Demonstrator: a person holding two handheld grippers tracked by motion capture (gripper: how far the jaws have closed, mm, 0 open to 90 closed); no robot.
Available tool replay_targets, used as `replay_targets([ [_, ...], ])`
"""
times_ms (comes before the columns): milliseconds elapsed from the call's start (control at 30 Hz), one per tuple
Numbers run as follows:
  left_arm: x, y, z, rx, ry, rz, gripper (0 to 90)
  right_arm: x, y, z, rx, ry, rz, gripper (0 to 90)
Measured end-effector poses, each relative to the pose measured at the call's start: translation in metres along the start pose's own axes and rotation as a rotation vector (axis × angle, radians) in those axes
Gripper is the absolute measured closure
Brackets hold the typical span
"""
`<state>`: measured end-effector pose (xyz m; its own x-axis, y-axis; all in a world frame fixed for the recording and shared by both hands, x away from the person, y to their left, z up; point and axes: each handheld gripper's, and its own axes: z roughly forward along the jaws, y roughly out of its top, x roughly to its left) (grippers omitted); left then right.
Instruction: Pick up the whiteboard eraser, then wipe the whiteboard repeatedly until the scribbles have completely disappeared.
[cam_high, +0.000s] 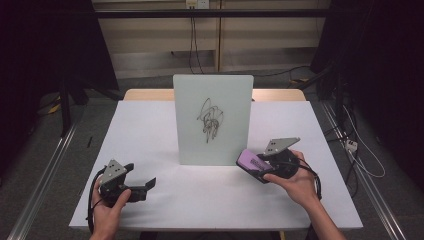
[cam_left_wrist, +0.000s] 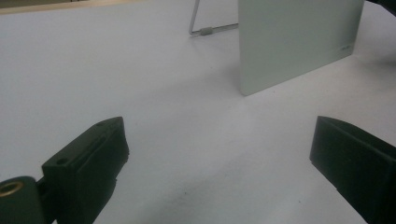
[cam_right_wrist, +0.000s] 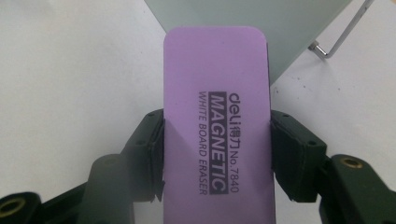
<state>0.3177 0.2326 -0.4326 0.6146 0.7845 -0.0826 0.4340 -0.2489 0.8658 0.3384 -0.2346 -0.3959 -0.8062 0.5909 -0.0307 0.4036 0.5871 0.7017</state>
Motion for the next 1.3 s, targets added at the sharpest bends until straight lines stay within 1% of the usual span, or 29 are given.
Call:
replay_targets([
  [33,0.000,0.000,0.000,0.006,0.000,0.005,4.2,0.001,0.000,-0.001,-0.006,0.001,0.003,41.5],
  [67,0.000,0.000,0.001,0.003,0.001,0.004,4.2,0.002,0.001,-0.002,-0.017,-0.008,0.006,41.5],
  [133,-0.001,0.001,0.001,0.006,0.000,0.007,4.2,0.003,0.002,-0.003,-0.020,-0.012,0.006,41.5],
  [200,-0.003,0.001,0.001,0.005,0.006,0.009,4.2,0.005,0.003,-0.004,-0.024,-0.022,-0.001,41.5],
  [233,-0.002,0.001,0.001,0.010,0.002,0.012,4.2,0.005,0.004,-0.005,-0.031,-0.024,-0.004,41.5],
  [300,-0.003,0.000,0.001,0.006,0.008,0.009,4.2,0.006,0.006,-0.006,-0.045,-0.031,-0.005,41.5],
  [333,-0.002,0.000,0.001,0.011,0.003,0.010,4.2,0.007,0.007,-0.007,-0.049,-0.037,-0.007,41.5],
  [367,-0.002,0.000,0.001,0.005,0.006,0.006,4.2,0.007,0.008,-0.007,-0.056,-0.040,-0.003,41.5],
  [433,-0.001,0.001,0.000,0.007,0.011,0.011,4.2,0.007,0.010,-0.008,-0.070,-0.039,-0.001,41.5],
  [467,-0.001,0.000,-0.001,0.003,0.009,0.003,4.2,0.008,0.011,-0.008,-0.075,-0.041,0.000,41.5],
  [533,0.000,0.000,-0.002,0.001,0.015,0.005,4.2,0.008,0.013,-0.007,-0.079,-0.034,-0.003,41.5],
  [633,0.000,-0.001,-0.004,-0.003,0.020,-0.006,4.2,0.009,0.018,-0.007,-0.087,-0.030,-0.009,41.5],
  [667,0.000,-0.001,-0.004,0.003,0.016,0.001,4.2,0.010,0.022,-0.008,-0.098,-0.022,-0.012,41.5],
  [733,-0.002,-0.001,-0.004,0.003,0.010,-0.001,4.2,0.010,0.023,-0.008,-0.100,-0.020,-0.016,41.5],
  [800,-0.002,-0.001,-0.002,0.011,0.006,0.011,4.2,0.010,0.028,-0.009,-0.111,-0.015,-0.023,41.5],
  [867,-0.001,-0.002,0.001,0.016,-0.001,0.001,4.2,0.010,0.033,-0.009,-0.120,-0.011,-0.024,41.6],
  [900,0.000,-0.002,0.002,0.030,-0.007,0.004,4.2,0.010,0.035,-0.009,-0.125,-0.010,-0.026,41.5],
  [933,0.001,-0.002,0.002,0.029,-0.006,0.003,4.2,0.010,0.040,-0.008,-0.135,-0.011,-0.029,41.6],
  [967,0.001,-0.002,0.002,0.028,-0.005,-0.002,4.2,0.010,0.040,-0.008,-0.135,-0.011,-0.029,41.6],
  [1000,0.001,-0.002,0.002,0.026,-0.007,-0.003,4.2,0.011,0.046,-0.006,-0.139,-0.022,-0.035,41.5],
  [1067,0.001,-0.002,0.000,0.021,-0.007,-0.001,4.2,0.011,0.048,-0.005,-0.139,-0.026,-0.040,41.5],
  [1100,0.001,-0.002,0.000,0.017,-0.006,-0.001,4.2,0.012,0.055,-0.003,-0.144,-0.017,-0.054,41.5],
  [1167,0.000,-0.002,-0.001,0.013,-0.004,-0.005,4.2,0.013,0.057,-0.002,-0.145,-0.015,-0.059,41.6],
  [1200,0.000,-0.001,-0.001,0.013,-0.005,-0.001,4.2,0.013,0.064,-0.002,-0.160,-0.009,-0.072,41.6],
  [1300,0.001,-0.001,-0.001,0.015,0.000,0.003,4.2,0.013,0.068,-0.003,-0.177,-0.007,-0.075,41.6],
])
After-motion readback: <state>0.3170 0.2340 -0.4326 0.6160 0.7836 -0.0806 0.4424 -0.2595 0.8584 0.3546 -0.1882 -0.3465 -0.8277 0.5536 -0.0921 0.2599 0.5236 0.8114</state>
